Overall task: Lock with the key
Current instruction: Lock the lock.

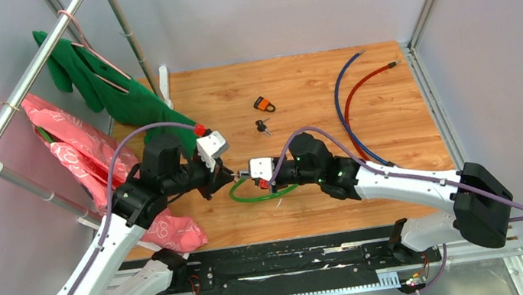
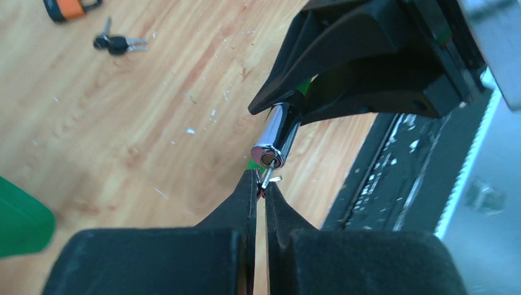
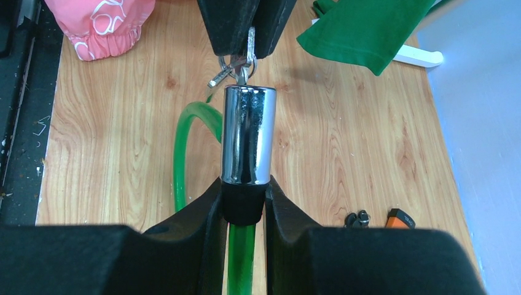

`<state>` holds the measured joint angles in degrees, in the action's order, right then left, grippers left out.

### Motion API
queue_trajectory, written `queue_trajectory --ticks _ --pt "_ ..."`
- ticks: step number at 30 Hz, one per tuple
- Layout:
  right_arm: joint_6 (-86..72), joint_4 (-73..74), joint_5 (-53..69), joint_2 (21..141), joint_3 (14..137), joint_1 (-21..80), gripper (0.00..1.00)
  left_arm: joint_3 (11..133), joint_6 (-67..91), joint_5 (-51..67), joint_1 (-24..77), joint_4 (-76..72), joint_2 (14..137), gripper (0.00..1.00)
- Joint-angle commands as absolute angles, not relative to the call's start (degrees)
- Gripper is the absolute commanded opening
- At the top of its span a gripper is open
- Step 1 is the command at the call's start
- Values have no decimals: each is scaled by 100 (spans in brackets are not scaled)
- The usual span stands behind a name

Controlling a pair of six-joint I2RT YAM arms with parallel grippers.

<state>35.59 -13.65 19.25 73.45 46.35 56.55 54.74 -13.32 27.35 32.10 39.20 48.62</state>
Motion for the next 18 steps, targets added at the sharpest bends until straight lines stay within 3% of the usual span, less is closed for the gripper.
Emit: queue_trajectory --ticks 1,8,18 --pt "3502 -945 1712 7451 4431 5598 0 5529 490 2517 3257 4130 4961 0" --pt "3584 -1230 1606 7349 4262 5624 0 5402 2115 3061 3192 4015 5116 0" --pt "3697 -1844 1184 7123 3930 5870 0 5134 2542 2957 2892 3900 5055 0"
